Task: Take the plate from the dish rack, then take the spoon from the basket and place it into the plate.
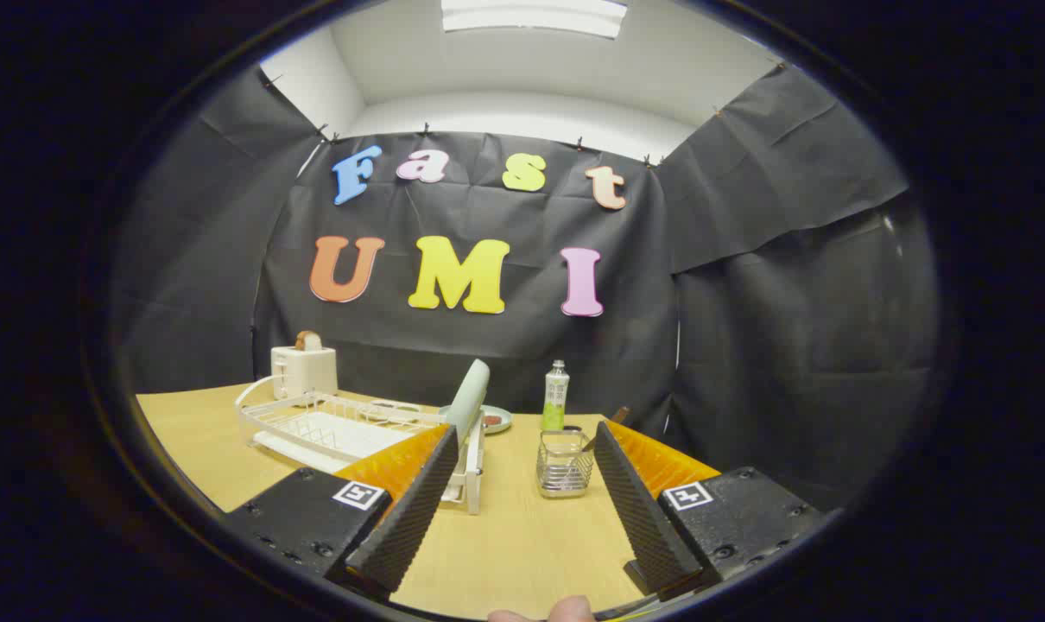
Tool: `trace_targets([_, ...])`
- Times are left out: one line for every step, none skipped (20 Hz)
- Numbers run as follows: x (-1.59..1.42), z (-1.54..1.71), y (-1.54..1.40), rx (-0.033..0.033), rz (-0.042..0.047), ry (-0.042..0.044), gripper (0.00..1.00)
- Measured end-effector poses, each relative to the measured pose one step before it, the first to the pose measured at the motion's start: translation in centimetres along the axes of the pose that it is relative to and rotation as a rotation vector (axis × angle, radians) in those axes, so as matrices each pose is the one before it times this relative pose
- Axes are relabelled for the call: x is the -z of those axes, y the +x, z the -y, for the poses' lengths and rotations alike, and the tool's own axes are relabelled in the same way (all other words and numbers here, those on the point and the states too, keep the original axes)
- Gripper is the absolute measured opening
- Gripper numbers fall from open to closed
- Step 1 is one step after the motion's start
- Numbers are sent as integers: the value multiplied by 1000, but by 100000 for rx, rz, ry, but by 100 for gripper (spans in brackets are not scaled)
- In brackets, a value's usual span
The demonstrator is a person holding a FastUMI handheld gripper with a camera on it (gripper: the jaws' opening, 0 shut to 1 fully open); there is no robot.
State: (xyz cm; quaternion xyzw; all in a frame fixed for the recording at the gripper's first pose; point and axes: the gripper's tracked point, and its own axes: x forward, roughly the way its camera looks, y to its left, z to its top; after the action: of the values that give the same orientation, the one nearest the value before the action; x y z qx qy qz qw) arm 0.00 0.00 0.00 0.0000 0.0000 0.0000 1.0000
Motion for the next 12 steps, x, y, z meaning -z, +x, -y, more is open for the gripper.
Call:
trace_targets([-64,-295,-30,-1074,297,134,100])
trace_targets([-214,-61,9,-346,662,-38,100])
trace_targets([-32,191,186,264,69,-304,100])
trace_targets([48,81,86,140,-139,-453,100])
trace_targets([135,-173,-17,-178,-235,-148,100])
trace_targets([-76,-124,49,-32,-29,-23,100])
trace_targets([30,16,-41,-18,-55,46,100])
trace_targets([-112,-38,-13,-95,193,279,100])
trace_targets([118,-83,48,-71,-164,-129,100])
trace_targets([21,-23,62,-168,40,-220,100])
trace_targets([134,-110,89,-278,-166,-312,100])
trace_targets([-39,-154,56,-598,199,188,100])
